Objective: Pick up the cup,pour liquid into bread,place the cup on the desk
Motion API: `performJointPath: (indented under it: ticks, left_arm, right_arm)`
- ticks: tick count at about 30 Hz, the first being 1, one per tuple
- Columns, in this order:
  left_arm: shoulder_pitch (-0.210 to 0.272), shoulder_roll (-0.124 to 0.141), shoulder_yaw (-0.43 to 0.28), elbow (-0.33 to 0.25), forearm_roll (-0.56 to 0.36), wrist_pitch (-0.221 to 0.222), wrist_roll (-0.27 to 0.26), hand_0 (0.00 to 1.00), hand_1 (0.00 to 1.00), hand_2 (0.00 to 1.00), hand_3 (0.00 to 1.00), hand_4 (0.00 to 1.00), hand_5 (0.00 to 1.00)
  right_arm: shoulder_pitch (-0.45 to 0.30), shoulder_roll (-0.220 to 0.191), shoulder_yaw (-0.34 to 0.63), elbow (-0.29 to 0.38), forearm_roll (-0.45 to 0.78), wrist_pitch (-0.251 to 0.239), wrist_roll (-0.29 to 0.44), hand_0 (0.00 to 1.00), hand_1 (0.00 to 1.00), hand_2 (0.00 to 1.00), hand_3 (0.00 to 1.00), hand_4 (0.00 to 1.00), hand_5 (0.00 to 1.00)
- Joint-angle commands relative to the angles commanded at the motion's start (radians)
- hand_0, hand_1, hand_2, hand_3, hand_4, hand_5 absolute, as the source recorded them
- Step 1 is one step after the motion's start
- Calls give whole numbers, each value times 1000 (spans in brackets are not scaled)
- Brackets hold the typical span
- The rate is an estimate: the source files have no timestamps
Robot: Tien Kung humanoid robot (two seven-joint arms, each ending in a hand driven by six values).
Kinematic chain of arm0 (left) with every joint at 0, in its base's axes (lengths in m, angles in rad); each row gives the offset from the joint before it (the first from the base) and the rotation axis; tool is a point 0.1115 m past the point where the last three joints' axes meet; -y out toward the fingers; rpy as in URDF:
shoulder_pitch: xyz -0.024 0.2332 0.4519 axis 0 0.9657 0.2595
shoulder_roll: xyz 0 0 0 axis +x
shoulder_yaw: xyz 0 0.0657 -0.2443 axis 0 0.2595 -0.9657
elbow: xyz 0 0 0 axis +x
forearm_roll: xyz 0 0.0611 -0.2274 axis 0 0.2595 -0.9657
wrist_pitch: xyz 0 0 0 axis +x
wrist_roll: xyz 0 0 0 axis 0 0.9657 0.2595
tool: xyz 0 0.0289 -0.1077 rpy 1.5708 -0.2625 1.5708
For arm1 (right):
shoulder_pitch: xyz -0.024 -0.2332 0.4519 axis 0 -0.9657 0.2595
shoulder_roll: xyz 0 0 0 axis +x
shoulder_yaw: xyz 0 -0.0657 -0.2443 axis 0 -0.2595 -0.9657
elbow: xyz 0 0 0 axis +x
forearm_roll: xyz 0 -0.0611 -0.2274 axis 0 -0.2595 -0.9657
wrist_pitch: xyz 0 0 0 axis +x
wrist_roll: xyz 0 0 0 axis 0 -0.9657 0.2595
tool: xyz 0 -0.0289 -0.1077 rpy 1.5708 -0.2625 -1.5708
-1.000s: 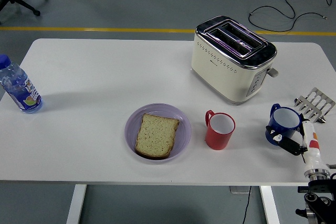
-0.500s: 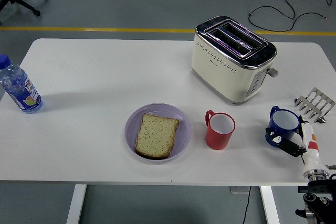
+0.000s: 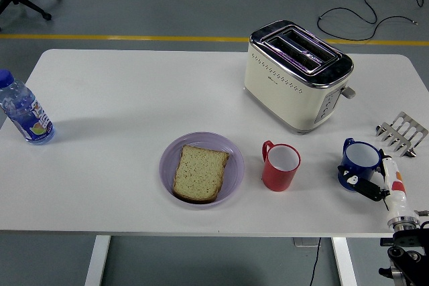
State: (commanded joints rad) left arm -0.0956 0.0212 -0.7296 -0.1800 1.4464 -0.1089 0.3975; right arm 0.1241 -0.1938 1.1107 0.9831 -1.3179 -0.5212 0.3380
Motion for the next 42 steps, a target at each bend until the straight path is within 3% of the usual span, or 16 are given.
performJointPath:
  ticks: [5, 6, 11, 12, 16, 17, 22, 23, 29, 30, 35, 36, 41, 42]
  left_arm:
    - [0, 0, 2, 0, -3, 0, 0, 345, 343, 434, 754, 639, 998]
    - [0, 0, 2, 0, -3, 1, 0, 345, 343, 434, 754, 639, 998]
    - [0, 0, 2, 0, -3, 1, 0, 345, 343, 434, 754, 639, 998]
    - [0, 0, 3, 0, -4, 1, 0, 345, 343, 434, 754, 638, 998]
    - [0, 0, 2, 0, -4, 2, 0, 345, 343, 434, 754, 638, 998]
    - [-1, 0, 3, 0, -4, 2, -1, 345, 342, 435, 753, 636, 998]
    - [-2, 0, 5, 0, -5, 2, -1, 345, 342, 435, 753, 636, 998]
    - [-2, 1, 6, 0, -6, 3, -1, 345, 342, 435, 754, 636, 998]
    - [-2, 1, 7, 0, -6, 3, -1, 345, 342, 435, 754, 636, 998]
    - [-2, 1, 8, 0, -7, 3, -1, 345, 342, 435, 754, 635, 998]
    - [-2, 1, 9, 0, -7, 3, -1, 345, 342, 435, 754, 635, 998]
    - [-2, 1, 11, 0, -9, 4, -1, 345, 342, 435, 754, 635, 998]
    - [-3, 2, 9, 0, -6, 4, -2, 345, 342, 435, 754, 635, 998]
    - [-3, 2, 9, 0, -8, 4, -2, 345, 341, 435, 754, 634, 998]
  right_arm:
    - [1, -1, 7, -2, -15, 3, -7, 491, 442, 617, 755, 742, 77]
    - [1, 0, 8, -2, -17, 3, -8, 522, 490, 687, 822, 821, 97]
    - [0, 0, 12, -6, -25, 6, -14, 522, 490, 687, 822, 821, 97]
    - [0, 0, 14, -7, -27, 8, -15, 550, 520, 755, 887, 838, 90]
    - [-2, -1, 20, -7, -28, 14, -18, 550, 520, 755, 887, 838, 90]
    - [-2, -2, 21, -7, -29, 15, -18, 593, 570, 830, 947, 824, 71]
    - [-1, -2, 29, -7, -39, 31, -29, 593, 570, 830, 947, 824, 71]
    - [-2, -2, 30, -7, -41, 33, -30, 637, 612, 896, 995, 858, 54]
    - [-3, -3, 32, -4, -44, 40, -26, 637, 612, 896, 995, 858, 54]
    - [-4, -3, 32, -3, -44, 41, -24, 719, 713, 936, 998, 858, 49]
    - [-8, -5, 36, 1, -40, 41, -12, 719, 713, 936, 998, 858, 49]
    - [-9, -5, 38, 2, -39, 41, -9, 819, 813, 964, 998, 859, 43]
    - [-17, -8, 46, 16, -35, 41, 2, 819, 813, 964, 998, 859, 43]
    - [-19, -8, 49, 20, -35, 41, 4, 858, 837, 969, 998, 858, 36]
